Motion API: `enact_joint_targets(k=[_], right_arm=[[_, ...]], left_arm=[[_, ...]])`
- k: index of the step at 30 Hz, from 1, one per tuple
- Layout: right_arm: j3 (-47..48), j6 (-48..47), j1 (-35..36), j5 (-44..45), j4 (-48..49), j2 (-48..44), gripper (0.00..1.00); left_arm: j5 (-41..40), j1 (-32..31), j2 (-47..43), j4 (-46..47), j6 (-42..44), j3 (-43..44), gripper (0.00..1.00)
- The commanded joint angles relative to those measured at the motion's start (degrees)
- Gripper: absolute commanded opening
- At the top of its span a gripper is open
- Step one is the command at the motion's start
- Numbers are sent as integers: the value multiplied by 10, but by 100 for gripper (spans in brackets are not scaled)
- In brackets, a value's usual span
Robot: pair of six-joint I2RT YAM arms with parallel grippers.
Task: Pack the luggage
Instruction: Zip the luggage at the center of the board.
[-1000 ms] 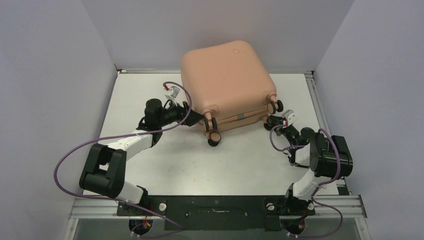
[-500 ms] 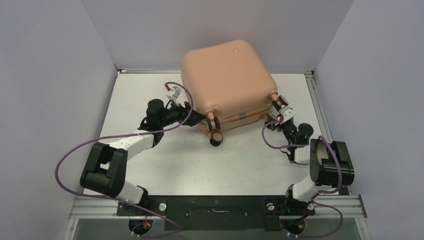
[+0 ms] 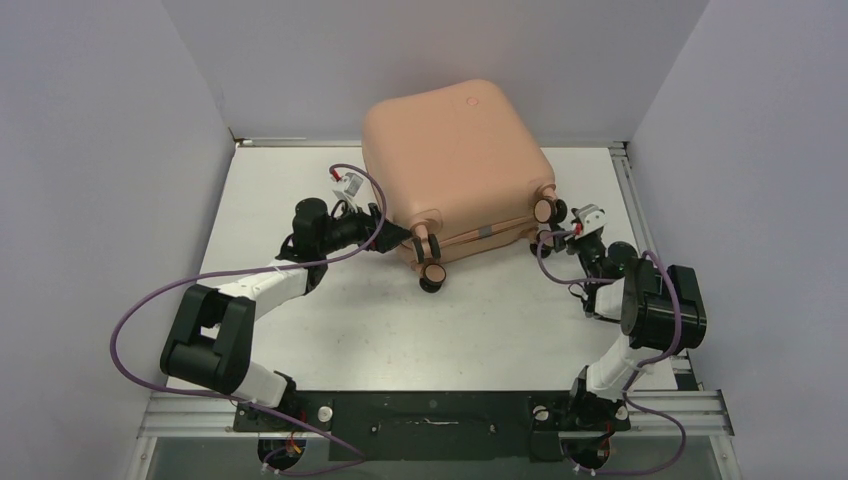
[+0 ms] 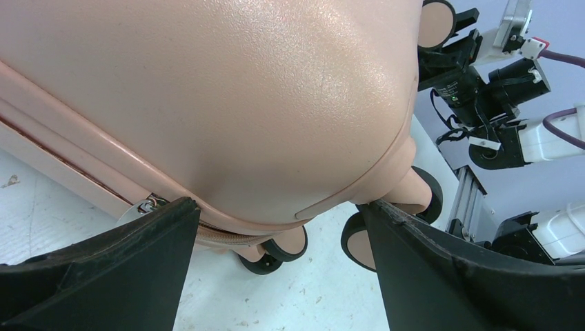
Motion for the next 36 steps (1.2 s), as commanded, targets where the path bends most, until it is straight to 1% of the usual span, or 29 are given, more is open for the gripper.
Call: enact_joint_targets(k=[1,4,9,16,19,22,25,26,27,28,29,30,34,36], right_arm=[[24,73,-7,-84,88,21,57],[25,111,-8,-111,112,29,58],[38,131,-8,-138,122,50,60],[88,145,-16,-134,90,91,61],[102,177,-24,-145,111,113,61],[118,210,-30,-176,138,137,61],[131,242,-33,-221,187,160,57],[134,255,-33,-230,208,168,54],[138,267,-33,-241,225,173,50],[145,282,-33,-250,238,181,43],[151,293,-33,-257,248,187,39],[156,296,-33,-260,252,190,37],[168,287,-31,-281,253,199,37],[174,287,-31,-291,253,202,39]], left_arm=[[-6,1,7,24,0,4,92],[-4,2,5,24,0,3,92],[-3,4,6,25,0,4,92],[-1,4,3,25,-2,4,92],[0,5,3,25,-3,4,92],[1,6,4,25,-4,5,92],[1,6,5,25,-4,5,92],[2,6,6,25,-4,5,92],[2,6,6,26,-4,6,92],[2,7,6,24,-4,7,92],[2,7,6,24,-4,6,91],[3,7,6,24,-4,7,91],[4,7,4,23,-4,7,91],[5,9,4,23,-4,7,91]])
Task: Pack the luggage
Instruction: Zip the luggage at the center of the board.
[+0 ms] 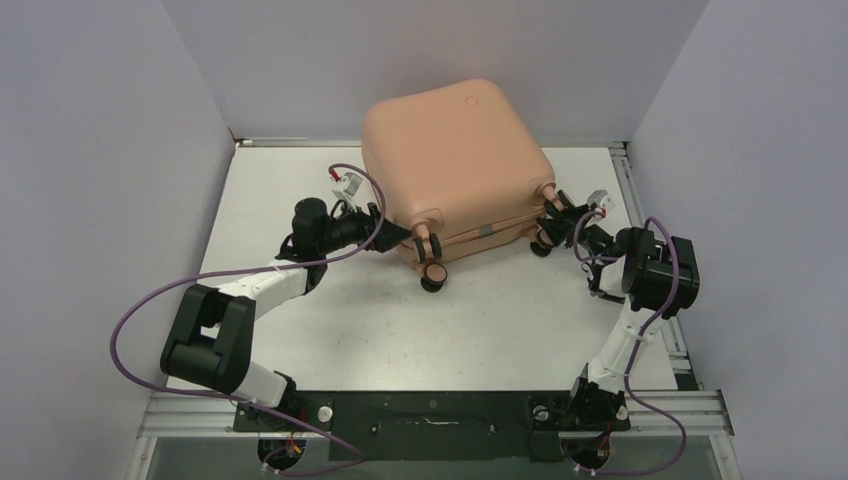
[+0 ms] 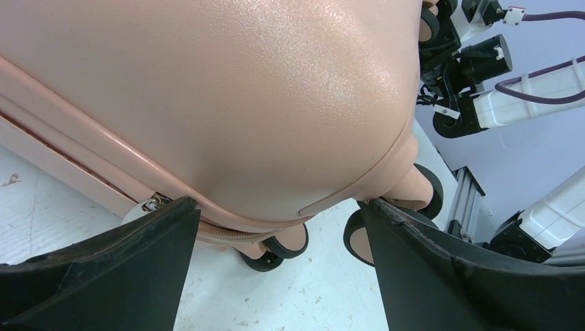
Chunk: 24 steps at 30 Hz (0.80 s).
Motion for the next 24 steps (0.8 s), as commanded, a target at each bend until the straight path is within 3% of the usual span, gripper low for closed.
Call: enact_joint_targets(k=[1,2,4,5,14,24], right_arm=[[31,2,13,-16,131,19,39],[34,3,13,-18,130,19,37],[47,4,12,-30,117,24,10],[51,6,12,-32,114,26,6],[35,-3,11,-35,131,19,5],[-61,-131,12,-56,65,-72,5]], left_arm=[[3,5,3,21,-1,7,91],[3,6,2,21,-1,7,91],[3,7,3,21,-2,7,91],[3,7,2,21,-1,7,91],[3,10,-2,21,-3,6,88],[-14,8,6,33,-28,4,86]])
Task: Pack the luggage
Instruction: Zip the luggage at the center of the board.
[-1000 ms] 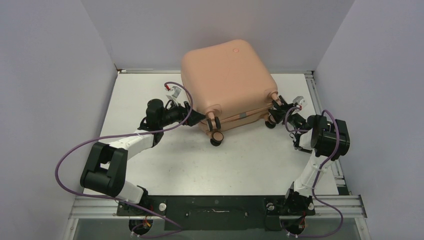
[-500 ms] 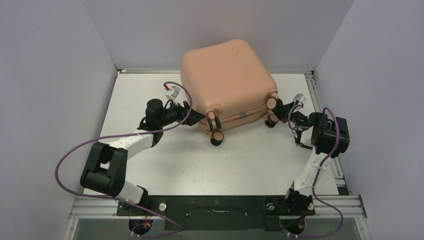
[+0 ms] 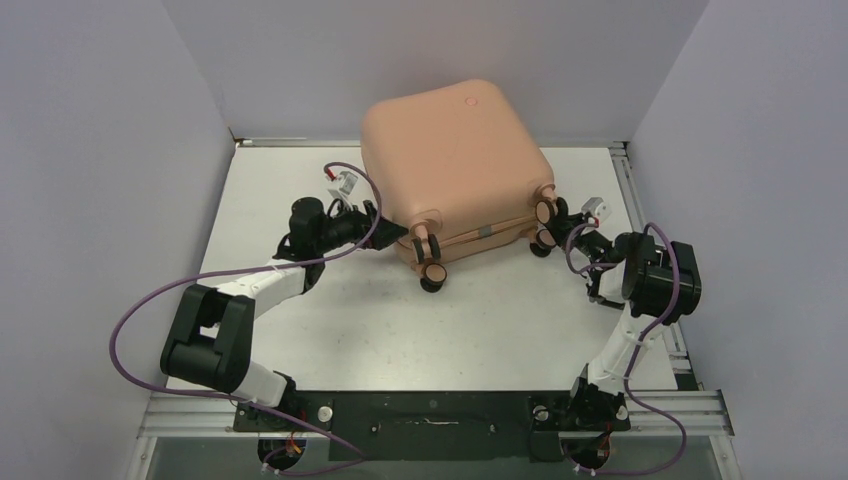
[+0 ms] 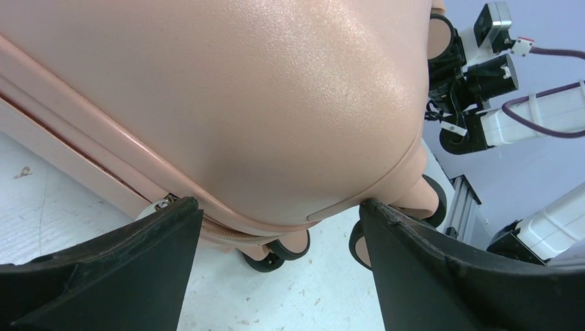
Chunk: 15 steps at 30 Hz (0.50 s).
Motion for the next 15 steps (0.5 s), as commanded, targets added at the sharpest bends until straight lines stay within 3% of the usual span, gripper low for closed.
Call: enact_joint_targets(k=[1,15], right_arm=[[-39,-85,11,-58,62,-63,5],[-43,-44,65,-126,67,-107,5]], left_arm=[[-15,-2,6,34,-16,4,86],[-25,-29,13,45,-34,2,84]])
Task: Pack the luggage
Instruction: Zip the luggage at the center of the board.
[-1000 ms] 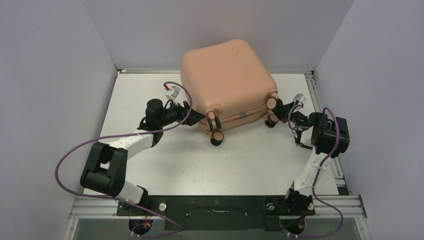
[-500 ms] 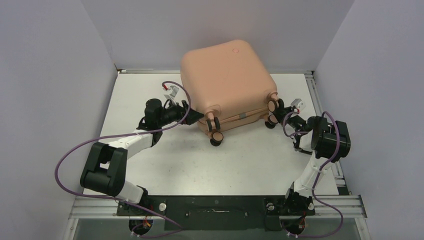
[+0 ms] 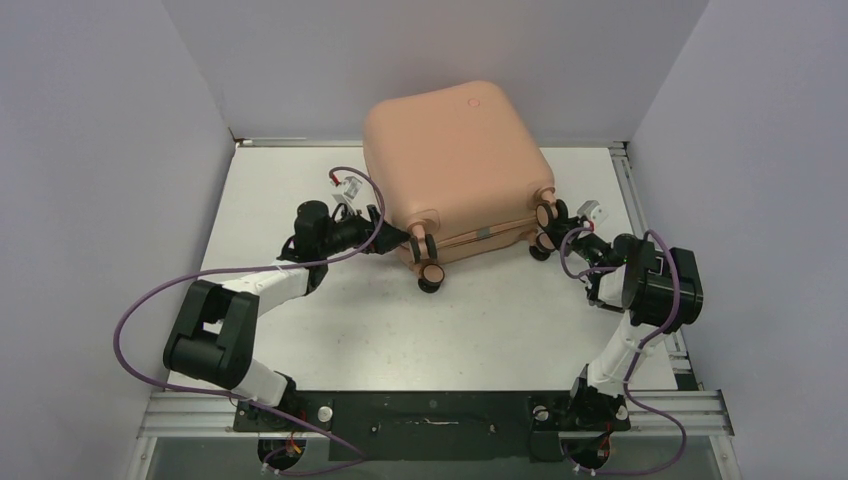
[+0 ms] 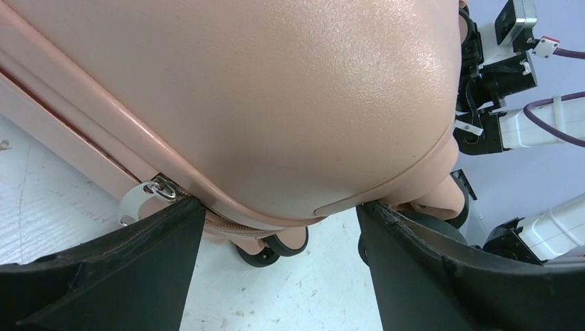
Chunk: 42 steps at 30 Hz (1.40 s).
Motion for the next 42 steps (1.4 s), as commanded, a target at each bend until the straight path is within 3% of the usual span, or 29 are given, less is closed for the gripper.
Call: enact_joint_targets(k=[1,11,15,21,31,33,35,36,37,38,39,42], right_arm=[[0,18,61,-142,116,-53,5],[16,24,86,-164,100,-78,5],[3,78,69,-196,179,-91,5],[-5,112,76,-227,186,-124,5],[-1,117,127,-157,165,-113,5],[0,76,142,-133,115,-116,5],[5,-33,161,-89,-18,-143,5],[16,-142,176,-56,-154,-172,5],[41,-287,200,-5,-421,-200,5],[75,-458,229,33,-581,-216,5],[88,-503,251,53,-626,-219,5],[74,-381,267,75,-523,-219,5]], left_arm=[[-21,-20,-1,49,-23,10,84],[-20,-20,-5,58,-33,11,81],[-19,-18,-8,58,-36,15,81],[-17,-20,-2,60,-42,22,80],[-15,-31,2,61,-44,23,79],[-13,-35,6,63,-44,24,79],[-10,-40,9,65,-44,25,79],[-9,-41,11,66,-44,25,79],[-7,-43,13,68,-45,25,79],[-5,-45,14,71,-46,25,79],[-3,-47,17,75,-48,25,79],[3,-57,23,84,-51,27,79]])
